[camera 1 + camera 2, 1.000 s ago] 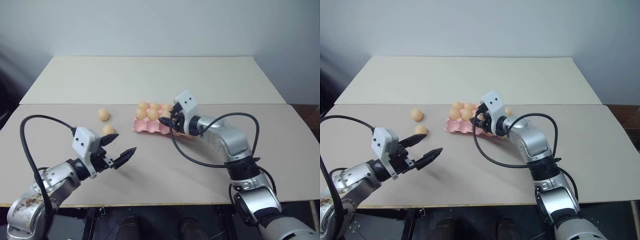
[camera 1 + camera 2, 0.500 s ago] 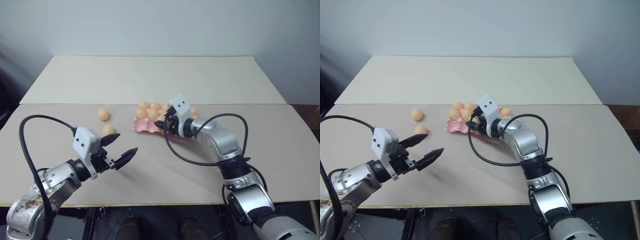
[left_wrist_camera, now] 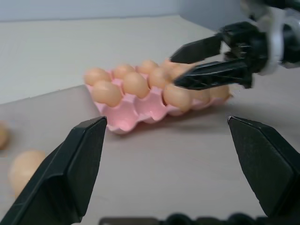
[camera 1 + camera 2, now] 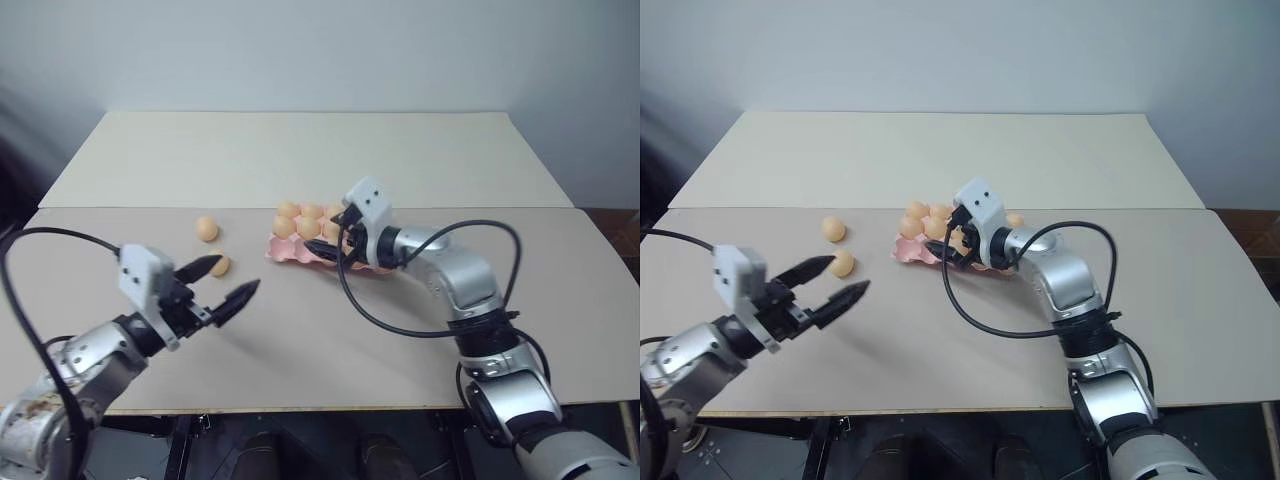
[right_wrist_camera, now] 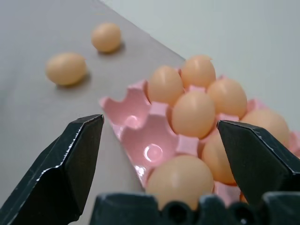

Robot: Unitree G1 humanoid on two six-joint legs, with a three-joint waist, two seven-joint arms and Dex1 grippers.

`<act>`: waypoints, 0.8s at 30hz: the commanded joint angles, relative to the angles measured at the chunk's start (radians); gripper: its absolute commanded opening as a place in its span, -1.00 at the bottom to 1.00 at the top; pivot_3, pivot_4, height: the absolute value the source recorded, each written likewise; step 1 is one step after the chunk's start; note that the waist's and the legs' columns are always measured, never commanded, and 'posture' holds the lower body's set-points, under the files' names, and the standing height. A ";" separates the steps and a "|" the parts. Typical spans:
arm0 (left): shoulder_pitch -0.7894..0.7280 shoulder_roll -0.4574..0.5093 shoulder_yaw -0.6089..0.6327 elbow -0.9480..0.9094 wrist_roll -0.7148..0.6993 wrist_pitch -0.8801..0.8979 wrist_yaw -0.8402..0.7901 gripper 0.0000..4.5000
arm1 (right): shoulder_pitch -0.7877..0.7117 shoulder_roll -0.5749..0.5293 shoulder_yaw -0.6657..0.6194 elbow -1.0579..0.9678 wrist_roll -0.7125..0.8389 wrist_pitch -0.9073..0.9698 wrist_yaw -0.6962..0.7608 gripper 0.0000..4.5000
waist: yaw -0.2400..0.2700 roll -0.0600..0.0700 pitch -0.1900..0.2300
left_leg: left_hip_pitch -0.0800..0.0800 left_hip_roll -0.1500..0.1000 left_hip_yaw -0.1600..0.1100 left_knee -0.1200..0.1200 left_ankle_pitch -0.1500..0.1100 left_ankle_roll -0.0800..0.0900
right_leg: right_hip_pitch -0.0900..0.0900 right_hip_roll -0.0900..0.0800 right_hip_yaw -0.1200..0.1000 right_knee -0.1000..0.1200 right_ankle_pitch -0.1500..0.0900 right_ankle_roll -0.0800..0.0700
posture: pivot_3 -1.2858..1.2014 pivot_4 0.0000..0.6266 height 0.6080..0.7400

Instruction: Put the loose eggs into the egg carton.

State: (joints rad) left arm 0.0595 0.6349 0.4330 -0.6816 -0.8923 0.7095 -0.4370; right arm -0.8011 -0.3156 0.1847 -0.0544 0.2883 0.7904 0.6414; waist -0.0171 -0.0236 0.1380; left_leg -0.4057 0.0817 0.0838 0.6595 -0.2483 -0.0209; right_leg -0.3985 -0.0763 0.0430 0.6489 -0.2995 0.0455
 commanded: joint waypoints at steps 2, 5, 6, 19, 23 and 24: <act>0.009 0.060 0.155 0.000 -0.142 0.103 0.115 1.00 | -0.027 -0.076 -0.073 -0.190 0.124 0.065 0.104 0.99 | 0.001 0.000 0.000 | 0.001 0.000 0.000 0.000 0.000 0.000 | 0.001 0.000 0.000 0.000 0.000 0.000 | 0.03 -0.52 1.00; 0.072 0.126 0.277 0.002 -0.226 0.231 0.255 1.00 | 0.014 -0.192 -0.101 -0.270 0.185 0.039 0.224 0.99 | 0.002 0.000 0.000 | 0.001 0.000 -0.001 0.000 -0.001 0.001 | 0.002 -0.001 -0.001 -0.001 0.000 0.000 | 0.03 -0.52 1.00; 0.111 0.168 0.321 -0.014 -0.221 0.282 0.278 1.00 | 0.025 -0.238 -0.107 -0.288 0.185 0.024 0.252 0.99 | 0.002 -0.001 0.000 | 0.001 0.000 -0.001 0.000 -0.001 0.001 | 0.002 -0.001 -0.001 -0.001 0.000 0.000 | 0.03 -0.52 1.00; -0.119 0.409 0.219 0.184 -0.477 0.533 0.718 1.00 | 0.035 -0.433 -0.162 -0.249 0.155 -0.065 0.323 0.99 | 0.008 -0.001 0.001 | 0.008 -0.001 0.000 -0.004 -0.001 0.001 | 0.007 -0.001 0.000 -0.003 -0.001 -0.002 | 0.03 -0.52 1.00; -0.262 0.237 0.016 0.236 -0.409 0.512 0.843 1.00 | 0.034 -0.426 -0.160 -0.257 0.155 -0.063 0.301 0.99 | 0.009 -0.002 0.001 | 0.006 -0.001 0.000 -0.005 0.001 -0.001 | 0.004 0.000 0.000 -0.001 -0.001 -0.002 | 0.03 -0.52 1.00; -0.289 0.205 -0.020 0.236 -0.387 0.504 0.850 1.00 | 0.035 -0.426 -0.158 -0.258 0.154 -0.061 0.296 0.99 | 0.010 -0.002 0.001 | 0.006 -0.001 0.000 -0.004 0.001 -0.002 | 0.004 -0.001 0.000 -0.001 0.000 -0.002 | 0.03 -0.52 1.00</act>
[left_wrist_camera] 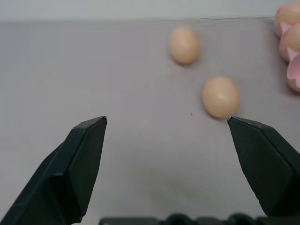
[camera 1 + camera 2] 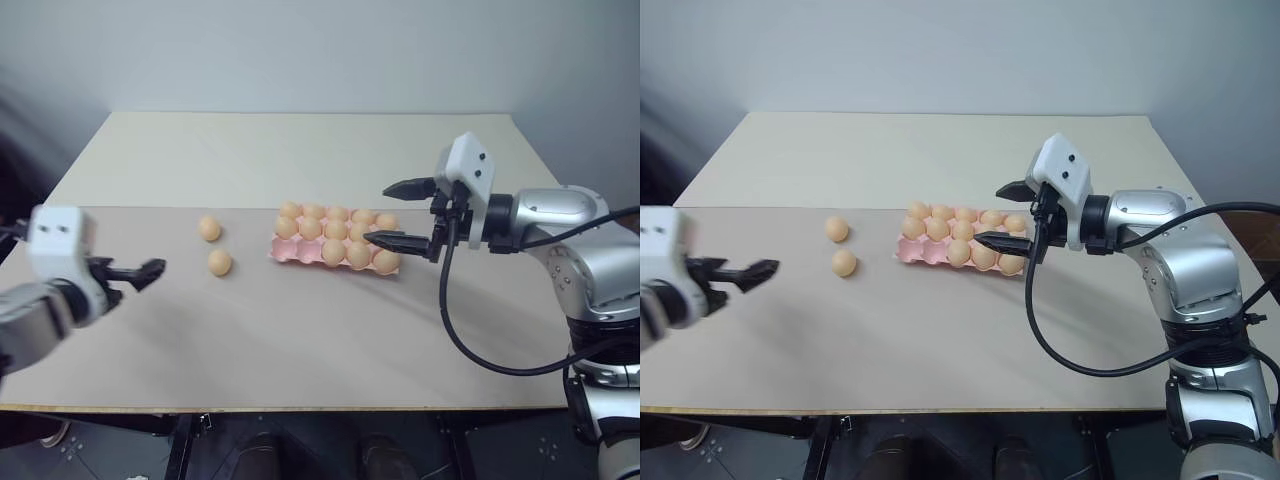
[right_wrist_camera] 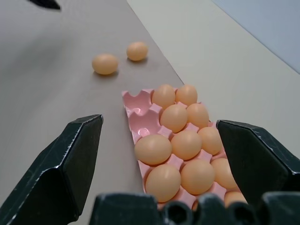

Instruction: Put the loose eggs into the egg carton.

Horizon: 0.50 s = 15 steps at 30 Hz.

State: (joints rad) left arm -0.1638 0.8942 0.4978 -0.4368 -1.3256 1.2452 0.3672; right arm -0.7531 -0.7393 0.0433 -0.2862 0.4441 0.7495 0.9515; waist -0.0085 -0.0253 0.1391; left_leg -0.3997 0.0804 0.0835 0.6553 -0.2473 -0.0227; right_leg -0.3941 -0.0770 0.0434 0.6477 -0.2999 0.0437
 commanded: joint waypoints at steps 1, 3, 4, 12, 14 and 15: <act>-0.083 -0.075 -0.104 -0.010 0.063 -0.033 0.050 1.00 | -0.013 -0.002 -0.015 -0.028 -0.002 -0.019 -0.017 0.99 | 0.002 -0.002 0.000 | -0.001 0.000 0.000 0.001 0.000 0.000 | 0.000 0.000 0.000 0.000 0.000 0.000 | 0.03 -0.52 1.00; -0.117 -0.111 -0.134 -0.007 0.099 -0.040 0.052 1.00 | -0.009 -0.003 -0.015 -0.034 -0.001 -0.012 -0.026 0.99 | 0.001 -0.002 0.000 | -0.001 0.000 0.000 0.002 0.000 0.000 | 0.000 0.000 -0.001 0.000 0.000 0.000 | 0.03 -0.52 1.00; -0.129 -0.126 -0.146 -0.006 0.116 -0.046 0.048 1.00 | -0.007 -0.004 -0.015 -0.036 -0.001 -0.010 -0.030 0.99 | 0.000 -0.002 0.000 | -0.001 0.000 0.000 0.002 0.000 0.000 | 0.000 0.000 0.000 0.000 0.000 0.000 | 0.03 -0.52 1.00; -0.201 -0.221 -0.294 0.089 0.388 -0.181 -0.090 1.00 | 0.022 -0.018 -0.021 -0.069 0.014 0.010 -0.048 0.99 | 0.006 -0.002 0.000 | -0.001 -0.001 0.000 0.003 0.001 -0.001 | 0.001 0.000 -0.001 0.000 0.000 0.000 | 0.03 -0.52 1.00; -0.214 -0.249 -0.303 0.119 0.424 -0.197 -0.119 1.00 | 0.024 -0.018 -0.022 -0.075 0.018 0.014 -0.051 0.99 | 0.007 -0.002 0.000 | -0.001 -0.001 0.000 0.003 0.001 -0.001 | 0.001 0.000 -0.001 0.000 0.000 0.000 | 0.03 -0.52 1.00; -0.223 -0.259 -0.317 0.134 0.452 -0.213 -0.143 1.00 | 0.025 -0.019 -0.022 -0.077 0.019 0.016 -0.052 0.99 | 0.008 -0.002 0.000 | -0.001 -0.001 0.000 0.003 0.001 -0.001 | 0.001 0.000 -0.001 0.000 0.000 0.000 | 0.03 -0.52 1.00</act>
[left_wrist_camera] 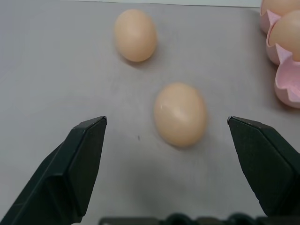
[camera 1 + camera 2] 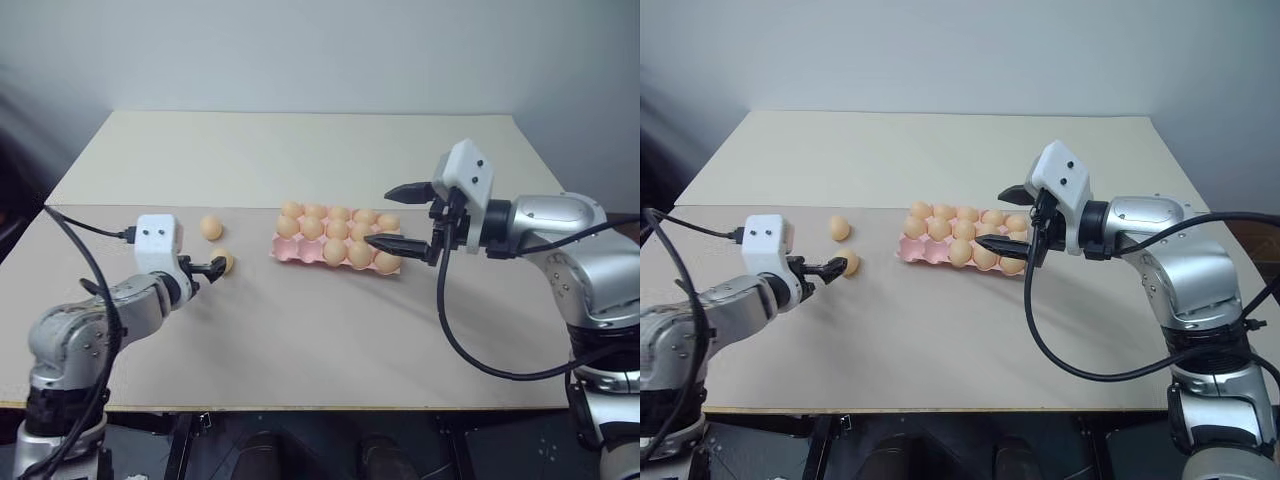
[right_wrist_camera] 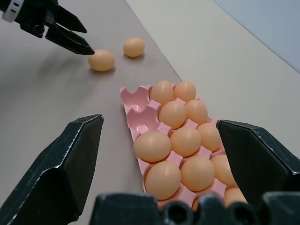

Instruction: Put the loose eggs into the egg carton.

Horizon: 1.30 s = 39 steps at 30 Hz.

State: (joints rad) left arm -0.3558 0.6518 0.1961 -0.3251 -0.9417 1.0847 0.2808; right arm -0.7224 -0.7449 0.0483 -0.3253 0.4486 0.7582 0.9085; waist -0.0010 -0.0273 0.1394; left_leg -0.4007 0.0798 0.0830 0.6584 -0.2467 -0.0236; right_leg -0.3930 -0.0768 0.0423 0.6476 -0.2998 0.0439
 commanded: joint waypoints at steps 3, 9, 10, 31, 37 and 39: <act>-0.063 -0.046 -0.049 0.069 0.139 -0.091 -0.120 1.00 | -0.004 -0.015 -0.030 -0.048 0.021 0.016 -0.012 0.99 | 0.003 0.000 0.000 | 0.000 0.000 0.000 0.000 0.000 0.000 | 0.000 0.000 0.000 0.000 0.000 0.000 | 0.03 -0.52 1.00; -0.136 -0.121 -0.077 0.178 0.241 -0.094 -0.175 1.00 | -0.003 -0.015 -0.031 -0.062 0.028 0.035 -0.019 0.99 | 0.007 0.000 0.000 | -0.001 0.000 0.000 0.001 0.000 0.000 | 0.000 0.000 0.000 0.000 0.000 0.000 | 0.03 -0.52 1.00; -0.145 -0.129 -0.081 0.195 0.256 -0.091 -0.185 1.00 | -0.002 -0.015 -0.032 -0.064 0.029 0.039 -0.020 0.99 | 0.007 0.000 0.000 | -0.001 0.000 0.000 0.001 0.000 0.001 | 0.000 0.000 0.000 0.000 0.000 0.000 | 0.03 -0.52 1.00; -0.189 -0.249 -0.062 0.263 0.446 0.001 -0.253 -0.22 | -0.004 -0.012 -0.032 -0.066 0.031 0.062 -0.040 1.00 | 0.012 0.000 0.000 | -0.001 -0.001 -0.001 0.002 0.000 0.001 | 0.000 0.000 -0.001 0.000 0.000 0.001 | 0.03 -0.52 1.00; -0.229 -0.250 -0.095 0.215 0.480 -0.019 -0.297 -0.26 | -0.009 -0.016 -0.049 -0.080 0.041 0.079 -0.053 1.00 | 0.013 0.000 0.000 | -0.002 -0.001 -0.001 0.002 0.000 0.001 | 0.000 0.000 -0.001 0.000 0.000 0.001 | 0.03 -0.52 1.00; -0.269 -0.261 -0.112 0.219 0.486 -0.027 -0.318 -0.26 | -0.003 -0.020 -0.057 -0.092 0.044 0.086 -0.063 1.00 | 0.014 0.000 0.000 | -0.002 -0.001 -0.002 0.002 0.000 0.001 | 0.000 0.000 -0.001 0.000 0.000 0.001 | 0.03 -0.52 1.00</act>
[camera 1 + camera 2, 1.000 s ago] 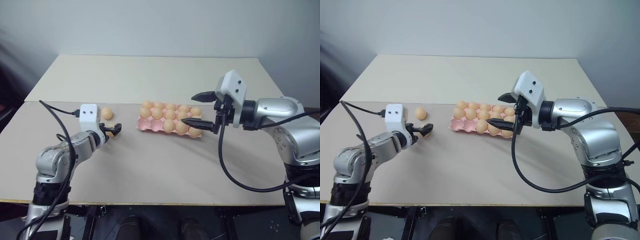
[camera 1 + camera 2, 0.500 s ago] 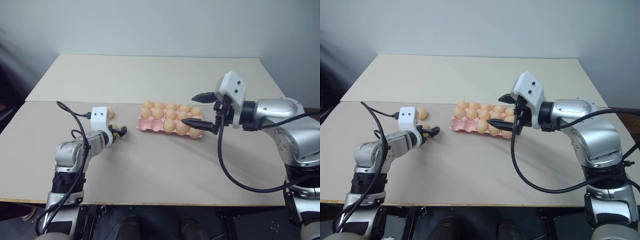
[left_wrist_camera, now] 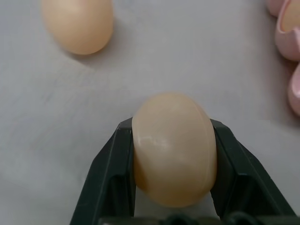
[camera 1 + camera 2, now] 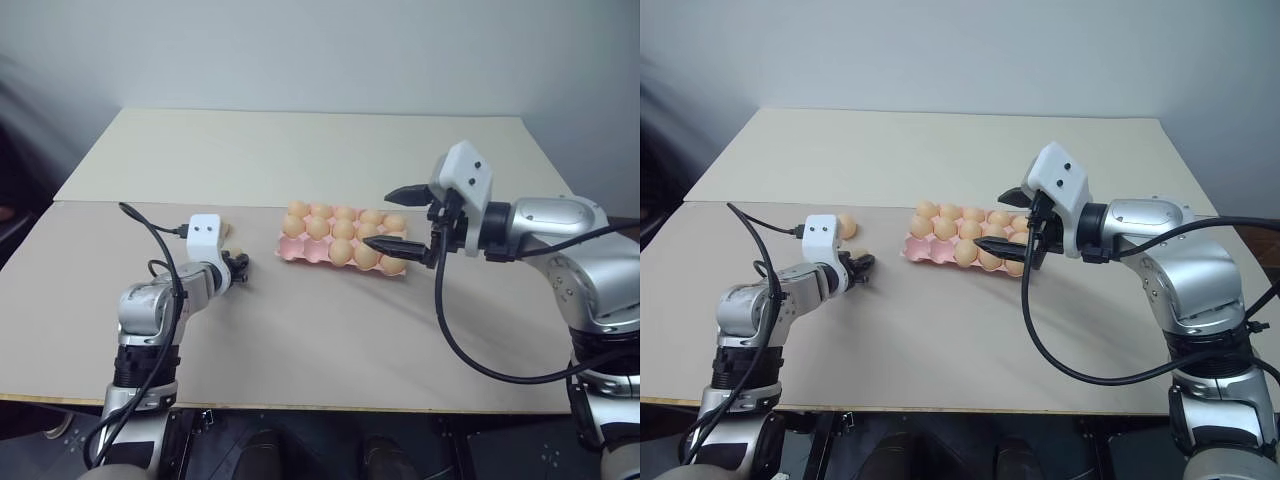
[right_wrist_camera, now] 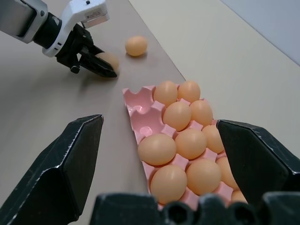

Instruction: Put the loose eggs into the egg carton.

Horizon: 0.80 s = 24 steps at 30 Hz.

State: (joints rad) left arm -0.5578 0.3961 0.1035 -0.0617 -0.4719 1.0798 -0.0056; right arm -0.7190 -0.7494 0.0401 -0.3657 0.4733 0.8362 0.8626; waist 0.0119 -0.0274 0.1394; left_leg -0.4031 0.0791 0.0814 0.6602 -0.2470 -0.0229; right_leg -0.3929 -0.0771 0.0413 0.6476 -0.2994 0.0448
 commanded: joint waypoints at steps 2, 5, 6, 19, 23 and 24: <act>-0.109 -0.023 -0.035 -0.032 0.023 -0.028 -0.047 -0.26 | 0.001 -0.022 -0.057 -0.064 0.021 0.016 -0.027 1.00 | 0.003 0.000 0.000 | -0.001 0.000 -0.001 0.000 0.000 0.000 | 0.000 0.000 -0.001 0.000 0.000 0.000 | 0.03 -0.52 1.00; -0.177 -0.069 -0.076 -0.005 0.040 -0.044 -0.066 -0.26 | 0.017 -0.036 -0.077 -0.086 0.028 0.030 -0.045 1.00 | 0.003 0.000 0.000 | -0.001 -0.001 -0.001 0.001 0.000 0.000 | 0.000 0.000 -0.001 0.000 0.000 0.001 | 0.03 -0.52 1.00; -0.193 -0.094 -0.095 0.007 0.049 -0.047 -0.068 -0.26 | 0.024 -0.041 -0.085 -0.094 0.033 0.036 -0.051 1.00 | 0.004 0.000 0.000 | -0.002 -0.001 -0.001 0.001 0.000 0.000 | 0.000 0.000 -0.001 0.000 0.000 0.001 | 0.03 -0.52 1.00; -0.176 -0.286 -0.210 0.055 0.188 -0.075 -0.030 -0.26 | 0.079 -0.087 -0.145 -0.170 0.079 0.102 -0.096 1.00 | 0.000 0.000 0.000 | -0.001 -0.001 -0.001 0.001 0.000 0.001 | 0.000 0.000 0.000 0.000 0.000 0.001 | 0.03 -0.52 1.00; -0.174 -0.306 -0.209 0.057 0.211 -0.085 -0.033 -0.28 | 0.080 -0.094 -0.147 -0.178 0.093 0.109 -0.099 1.00 | 0.000 0.000 0.000 | -0.001 -0.001 -0.001 0.001 0.000 0.001 | 0.000 0.000 0.000 0.000 0.000 0.001 | 0.03 -0.52 1.00; -0.172 -0.308 -0.211 0.053 0.214 -0.088 -0.038 -0.28 | 0.079 -0.096 -0.146 -0.179 0.097 0.111 -0.100 1.00 | 0.000 0.000 0.000 | -0.001 -0.001 -0.002 0.001 0.000 0.001 | 0.000 0.000 0.000 -0.001 0.000 0.001 | 0.03 -0.52 1.00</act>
State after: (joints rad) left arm -0.7290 0.0926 -0.1034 0.0131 -0.2745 1.0089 -0.0404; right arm -0.6364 -0.8315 -0.0659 -0.5130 0.5565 0.9443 0.7653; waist 0.0124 -0.0273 0.1394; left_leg -0.4041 0.0780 0.0797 0.6611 -0.2472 -0.0219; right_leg -0.3925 -0.0773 0.0413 0.6471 -0.2990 0.0455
